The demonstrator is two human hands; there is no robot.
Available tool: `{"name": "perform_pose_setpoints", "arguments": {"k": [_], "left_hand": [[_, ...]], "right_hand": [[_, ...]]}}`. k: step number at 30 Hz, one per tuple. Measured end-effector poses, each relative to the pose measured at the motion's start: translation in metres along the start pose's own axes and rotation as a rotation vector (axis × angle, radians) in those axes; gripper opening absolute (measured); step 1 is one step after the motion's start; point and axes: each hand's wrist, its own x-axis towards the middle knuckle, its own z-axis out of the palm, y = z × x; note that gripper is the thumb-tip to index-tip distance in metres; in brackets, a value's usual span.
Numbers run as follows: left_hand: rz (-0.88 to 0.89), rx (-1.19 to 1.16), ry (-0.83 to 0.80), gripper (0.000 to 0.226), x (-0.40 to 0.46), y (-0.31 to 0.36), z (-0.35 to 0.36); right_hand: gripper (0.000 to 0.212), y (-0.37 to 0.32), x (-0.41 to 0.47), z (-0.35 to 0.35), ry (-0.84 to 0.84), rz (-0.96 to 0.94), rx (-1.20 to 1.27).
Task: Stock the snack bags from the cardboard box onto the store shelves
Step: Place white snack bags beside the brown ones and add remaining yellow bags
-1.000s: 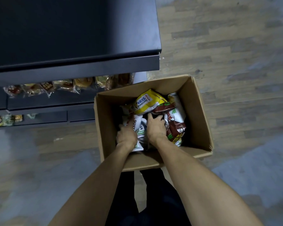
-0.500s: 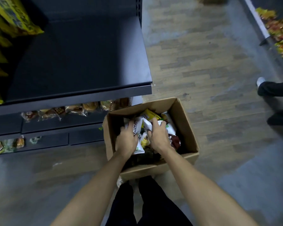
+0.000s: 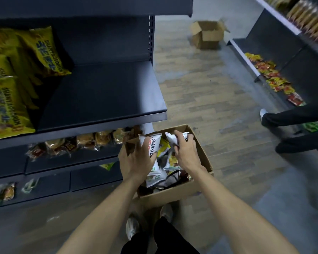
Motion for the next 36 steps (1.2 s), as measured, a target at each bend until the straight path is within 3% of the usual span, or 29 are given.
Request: {"name": "perform_pose_setpoints", "arguments": {"k": [9, 14, 36], "left_hand": [[0.063, -0.190, 0.036, 0.055, -0.001, -0.006, -0.066], [0.042, -0.221, 0.129, 0.060, -0.004, -0.005, -0.110], [0.066, 0.018, 0.599, 0.058, -0.029, 0.023, -0.322]], "right_hand": [[0.024, -0.041, -0.028, -0.037, 0.195, -0.106, 0.031], [0.030, -0.066, -0.032, -0.062, 0.312, -0.189, 0.059], [0.031, -0.191, -0.060, -0.240, 0.536, -0.509, 0.112]]}}
